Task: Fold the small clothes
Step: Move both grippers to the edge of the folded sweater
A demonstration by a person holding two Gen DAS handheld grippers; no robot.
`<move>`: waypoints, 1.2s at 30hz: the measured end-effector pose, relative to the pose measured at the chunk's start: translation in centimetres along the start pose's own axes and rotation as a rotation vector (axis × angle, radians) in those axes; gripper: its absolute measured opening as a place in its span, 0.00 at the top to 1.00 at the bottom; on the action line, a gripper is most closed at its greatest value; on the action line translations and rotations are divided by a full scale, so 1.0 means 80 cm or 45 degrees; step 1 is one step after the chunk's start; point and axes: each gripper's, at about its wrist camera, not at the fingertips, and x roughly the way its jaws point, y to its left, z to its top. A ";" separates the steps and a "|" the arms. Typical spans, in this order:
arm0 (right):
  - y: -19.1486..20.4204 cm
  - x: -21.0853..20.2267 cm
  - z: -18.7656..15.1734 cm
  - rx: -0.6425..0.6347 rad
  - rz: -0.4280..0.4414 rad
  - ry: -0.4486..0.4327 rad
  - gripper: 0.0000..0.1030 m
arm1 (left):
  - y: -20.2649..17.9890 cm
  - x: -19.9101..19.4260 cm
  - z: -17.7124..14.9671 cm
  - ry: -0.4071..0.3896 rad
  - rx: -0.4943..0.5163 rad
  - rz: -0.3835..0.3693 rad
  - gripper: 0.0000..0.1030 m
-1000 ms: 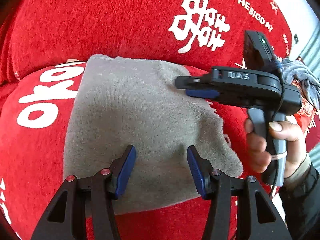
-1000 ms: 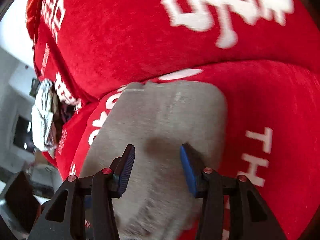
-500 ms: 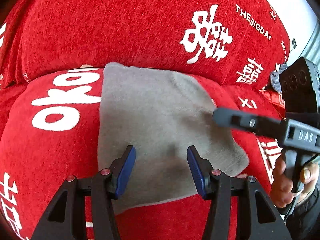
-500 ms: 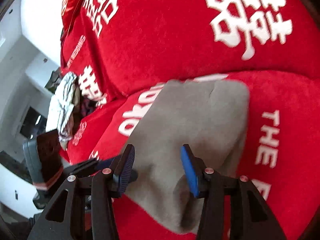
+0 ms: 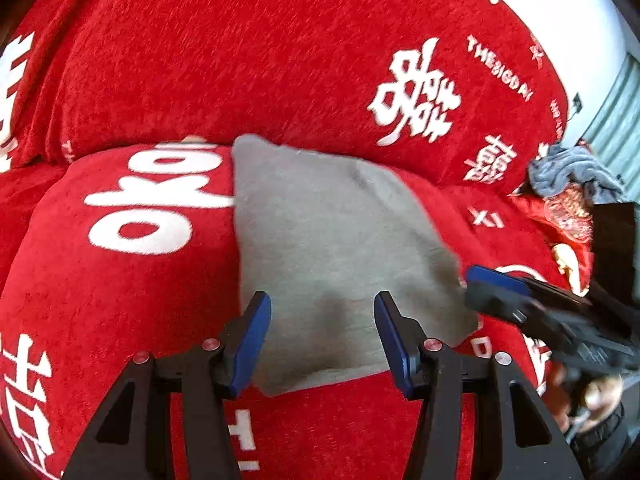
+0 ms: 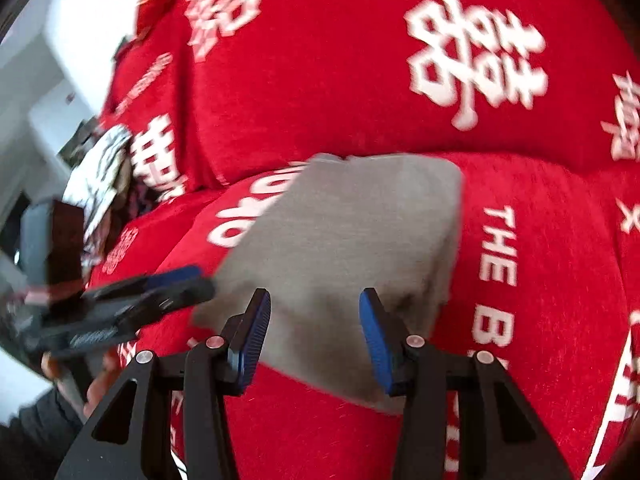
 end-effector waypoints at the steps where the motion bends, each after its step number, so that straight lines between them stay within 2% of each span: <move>1: 0.011 0.002 -0.004 -0.036 0.008 0.007 0.51 | 0.001 0.005 -0.001 0.016 0.000 0.016 0.46; 4: 0.018 0.016 -0.016 -0.076 -0.023 0.060 0.51 | 0.003 0.022 -0.008 0.064 0.012 0.125 0.46; 6: 0.004 0.029 -0.025 -0.030 -0.095 0.107 0.51 | 0.009 0.032 -0.014 0.108 -0.003 0.140 0.46; 7: -0.005 0.034 -0.028 0.002 -0.115 0.121 0.52 | 0.015 0.035 -0.018 0.115 -0.020 0.122 0.44; 8: -0.013 0.038 -0.032 0.029 -0.121 0.128 0.52 | 0.018 0.036 -0.020 0.114 -0.028 0.125 0.35; 10: -0.029 0.037 -0.040 0.082 -0.080 0.110 0.52 | 0.023 0.033 -0.024 0.098 -0.037 0.161 0.27; 12: -0.031 0.027 -0.043 0.089 -0.078 0.096 0.52 | 0.025 0.027 -0.025 0.098 -0.044 0.144 0.27; 14: -0.024 0.014 -0.043 0.065 -0.099 0.084 0.47 | 0.025 0.016 -0.023 0.087 -0.040 0.143 0.27; 16: -0.018 0.000 -0.041 0.034 -0.145 0.047 0.33 | 0.024 0.005 -0.018 0.050 -0.025 0.162 0.26; 17: -0.017 -0.008 -0.038 0.027 -0.178 0.017 0.32 | 0.023 0.002 -0.014 0.033 -0.015 0.182 0.15; 19: -0.022 -0.020 -0.032 0.043 -0.201 -0.027 0.28 | 0.022 -0.003 -0.004 -0.011 -0.008 0.231 0.01; 21: -0.036 -0.024 -0.019 0.092 -0.239 -0.042 0.27 | 0.022 -0.006 0.005 -0.043 0.002 0.266 0.01; 24: -0.051 -0.019 -0.001 0.142 -0.283 -0.033 0.27 | 0.019 0.002 0.024 -0.023 0.014 0.273 0.01; 31: -0.080 0.031 0.033 0.258 -0.246 0.037 0.27 | 0.015 0.048 0.056 0.074 0.031 0.270 0.01; 36: -0.105 0.072 0.043 0.357 -0.212 0.107 0.27 | 0.010 0.078 0.063 0.133 0.072 0.257 0.01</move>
